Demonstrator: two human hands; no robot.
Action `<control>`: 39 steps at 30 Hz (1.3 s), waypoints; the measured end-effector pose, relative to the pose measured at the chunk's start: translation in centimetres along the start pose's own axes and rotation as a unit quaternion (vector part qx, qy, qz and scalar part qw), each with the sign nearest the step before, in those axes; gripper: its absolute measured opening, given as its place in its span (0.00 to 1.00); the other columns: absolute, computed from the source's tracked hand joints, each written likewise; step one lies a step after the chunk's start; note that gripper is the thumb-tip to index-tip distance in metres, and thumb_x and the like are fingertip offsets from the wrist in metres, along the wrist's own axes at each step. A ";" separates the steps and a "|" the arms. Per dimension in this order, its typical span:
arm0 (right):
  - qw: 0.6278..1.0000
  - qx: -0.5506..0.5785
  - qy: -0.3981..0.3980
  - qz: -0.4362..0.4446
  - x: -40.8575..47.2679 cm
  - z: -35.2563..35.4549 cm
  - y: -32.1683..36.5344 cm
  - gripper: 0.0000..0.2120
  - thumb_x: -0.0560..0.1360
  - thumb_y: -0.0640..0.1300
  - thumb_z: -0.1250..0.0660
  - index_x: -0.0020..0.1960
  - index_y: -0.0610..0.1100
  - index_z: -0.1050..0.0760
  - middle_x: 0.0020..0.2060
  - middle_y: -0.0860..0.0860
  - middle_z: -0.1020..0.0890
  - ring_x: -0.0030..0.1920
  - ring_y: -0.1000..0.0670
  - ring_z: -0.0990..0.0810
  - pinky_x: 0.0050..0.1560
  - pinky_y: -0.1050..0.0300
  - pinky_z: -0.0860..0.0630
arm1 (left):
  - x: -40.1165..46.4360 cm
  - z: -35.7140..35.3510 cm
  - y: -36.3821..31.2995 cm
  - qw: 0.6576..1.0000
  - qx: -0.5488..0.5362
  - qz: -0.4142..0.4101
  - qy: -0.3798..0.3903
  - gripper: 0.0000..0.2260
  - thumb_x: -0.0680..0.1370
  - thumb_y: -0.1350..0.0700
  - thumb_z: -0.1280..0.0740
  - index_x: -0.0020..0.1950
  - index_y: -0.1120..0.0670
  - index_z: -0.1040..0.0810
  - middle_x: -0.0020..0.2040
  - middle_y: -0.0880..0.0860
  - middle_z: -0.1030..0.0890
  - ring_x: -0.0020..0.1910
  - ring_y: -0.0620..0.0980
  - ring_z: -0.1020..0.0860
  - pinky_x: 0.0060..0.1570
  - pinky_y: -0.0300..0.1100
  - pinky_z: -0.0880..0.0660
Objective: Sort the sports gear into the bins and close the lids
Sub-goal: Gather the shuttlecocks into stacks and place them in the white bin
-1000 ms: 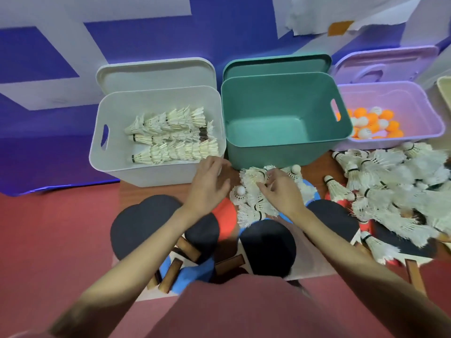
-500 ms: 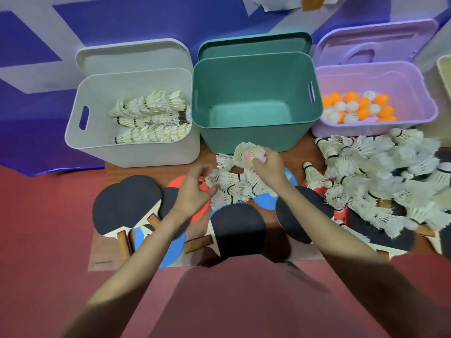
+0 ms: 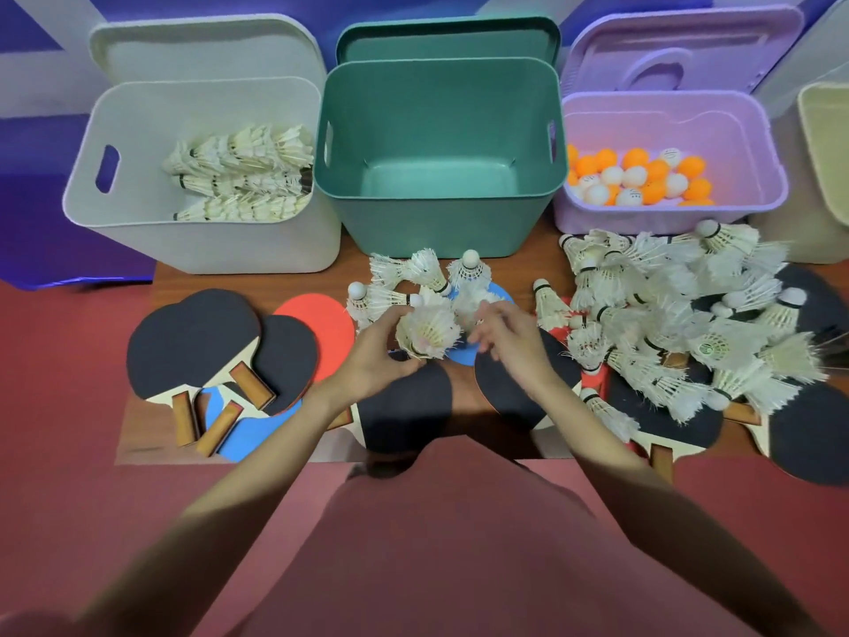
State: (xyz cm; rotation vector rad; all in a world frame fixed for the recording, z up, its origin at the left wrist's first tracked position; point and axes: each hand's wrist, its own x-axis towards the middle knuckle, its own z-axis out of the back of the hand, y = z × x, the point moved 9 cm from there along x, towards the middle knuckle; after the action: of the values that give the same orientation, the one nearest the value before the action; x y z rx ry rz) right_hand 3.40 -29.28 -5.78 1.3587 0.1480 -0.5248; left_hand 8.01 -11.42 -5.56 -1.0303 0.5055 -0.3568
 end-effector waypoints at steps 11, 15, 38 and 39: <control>0.954 -0.290 -0.017 0.079 4.5 -0.8 -0.5 0.17 0.72 0.41 0.29 0.59 0.36 0.23 0.55 0.40 0.22 0.53 0.42 0.22 0.59 0.53 0.28 | -2.4 1.7 1.6 0.992 -0.049 0.062 -0.104 0.22 0.69 0.67 0.27 0.59 0.52 0.28 0.49 0.46 0.23 0.44 0.39 0.24 0.45 0.37 0.25; 0.950 -0.294 -0.055 0.088 4.5 -0.2 0.4 0.12 0.75 0.39 0.32 0.57 0.36 0.21 0.53 0.42 0.18 0.52 0.44 0.20 0.55 0.55 0.27 | -2.8 2.9 1.9 0.989 -0.047 0.072 -0.123 0.23 0.70 0.67 0.28 0.54 0.44 0.29 0.47 0.44 0.22 0.40 0.34 0.24 0.43 0.31 0.26; 0.974 -0.053 -0.004 0.221 -1.9 -5.2 9.1 0.06 0.74 0.40 0.31 0.51 0.45 0.18 0.46 0.52 0.17 0.39 0.52 0.22 0.36 0.60 0.26 | -1.3 5.4 1.9 0.999 -0.015 0.024 -0.026 0.25 0.68 0.65 0.27 0.60 0.51 0.31 0.46 0.44 0.22 0.43 0.43 0.22 0.45 0.42 0.23; 0.977 -0.028 -0.057 0.204 -1.3 -3.8 8.8 0.06 0.75 0.40 0.31 0.50 0.46 0.19 0.46 0.52 0.17 0.41 0.50 0.21 0.38 0.57 0.24 | -1.4 5.8 2.2 0.999 -0.015 0.029 -0.031 0.25 0.67 0.63 0.27 0.60 0.50 0.31 0.46 0.44 0.22 0.45 0.48 0.21 0.46 0.45 0.23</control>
State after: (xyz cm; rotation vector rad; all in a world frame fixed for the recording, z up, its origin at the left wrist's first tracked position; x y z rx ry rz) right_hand 6.88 -24.33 1.71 1.2568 -0.2073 -0.2479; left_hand 10.22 -5.49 -4.75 -1.0502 0.4853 -0.2647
